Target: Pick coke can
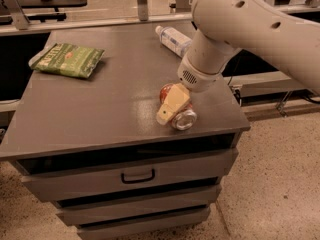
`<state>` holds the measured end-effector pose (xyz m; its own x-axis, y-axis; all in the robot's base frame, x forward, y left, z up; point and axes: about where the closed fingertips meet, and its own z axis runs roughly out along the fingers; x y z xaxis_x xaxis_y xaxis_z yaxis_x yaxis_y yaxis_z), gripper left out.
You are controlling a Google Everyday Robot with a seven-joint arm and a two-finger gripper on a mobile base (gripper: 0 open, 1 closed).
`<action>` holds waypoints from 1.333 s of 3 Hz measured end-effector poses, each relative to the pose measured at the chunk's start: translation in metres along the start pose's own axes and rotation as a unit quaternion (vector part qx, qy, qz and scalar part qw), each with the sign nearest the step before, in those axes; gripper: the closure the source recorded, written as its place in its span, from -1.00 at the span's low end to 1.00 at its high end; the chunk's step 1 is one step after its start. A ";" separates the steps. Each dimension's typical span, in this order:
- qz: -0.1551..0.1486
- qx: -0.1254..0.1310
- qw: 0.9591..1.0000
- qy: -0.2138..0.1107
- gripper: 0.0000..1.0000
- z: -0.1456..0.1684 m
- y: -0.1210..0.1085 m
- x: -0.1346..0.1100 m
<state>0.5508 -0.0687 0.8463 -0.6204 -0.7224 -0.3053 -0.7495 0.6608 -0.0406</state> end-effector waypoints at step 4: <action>-0.049 -0.041 0.992 -0.112 0.72 -0.030 0.024 -0.048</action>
Offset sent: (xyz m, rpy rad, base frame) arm -0.0042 0.0264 -0.0152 0.0941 0.0296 -0.0357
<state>0.5552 -0.0243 0.8883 -0.4833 -0.7134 -0.5074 -0.8261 0.5635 -0.0056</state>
